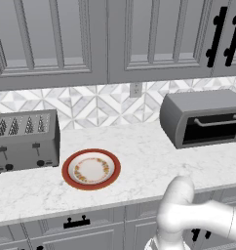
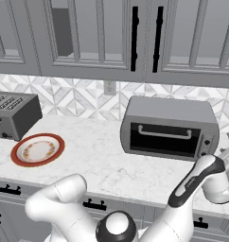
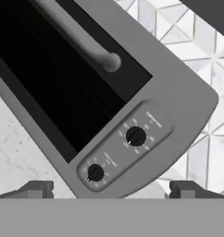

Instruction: Pick up the kebab skewer and baguette bread, and place them inside the toaster oven. Close the toaster oven door and start by setting the timer.

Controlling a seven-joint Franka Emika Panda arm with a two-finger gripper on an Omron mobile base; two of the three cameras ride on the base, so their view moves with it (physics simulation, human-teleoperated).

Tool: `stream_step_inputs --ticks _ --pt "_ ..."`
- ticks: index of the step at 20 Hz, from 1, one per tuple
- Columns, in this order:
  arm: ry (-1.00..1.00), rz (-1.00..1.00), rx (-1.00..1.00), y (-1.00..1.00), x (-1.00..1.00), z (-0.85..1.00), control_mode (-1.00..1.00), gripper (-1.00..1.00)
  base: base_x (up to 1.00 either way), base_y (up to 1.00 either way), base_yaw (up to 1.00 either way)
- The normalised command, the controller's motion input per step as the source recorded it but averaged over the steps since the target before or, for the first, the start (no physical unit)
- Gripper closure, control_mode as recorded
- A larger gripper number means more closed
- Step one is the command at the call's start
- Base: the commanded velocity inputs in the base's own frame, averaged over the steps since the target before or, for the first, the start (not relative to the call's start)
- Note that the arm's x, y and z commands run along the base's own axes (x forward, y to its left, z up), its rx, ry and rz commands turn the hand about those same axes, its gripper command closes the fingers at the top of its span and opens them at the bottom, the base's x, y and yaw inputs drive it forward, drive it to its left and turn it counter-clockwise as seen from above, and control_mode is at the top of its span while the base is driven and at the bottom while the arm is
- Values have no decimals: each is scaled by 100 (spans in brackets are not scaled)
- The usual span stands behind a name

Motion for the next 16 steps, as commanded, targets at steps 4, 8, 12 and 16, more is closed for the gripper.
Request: stream_step_inputs --ticks 4,8,12,16 --pt "-4 0 4 0 39 -5 -100 -100 0 0 0" --pt "-5 0 3 0 30 0 -100 -100 0 0 0" --pt "0 0 3 2 40 -6 -100 -100 0 0 0" --pt "-1 0 3 0 12 0 -100 -100 0 0 0"
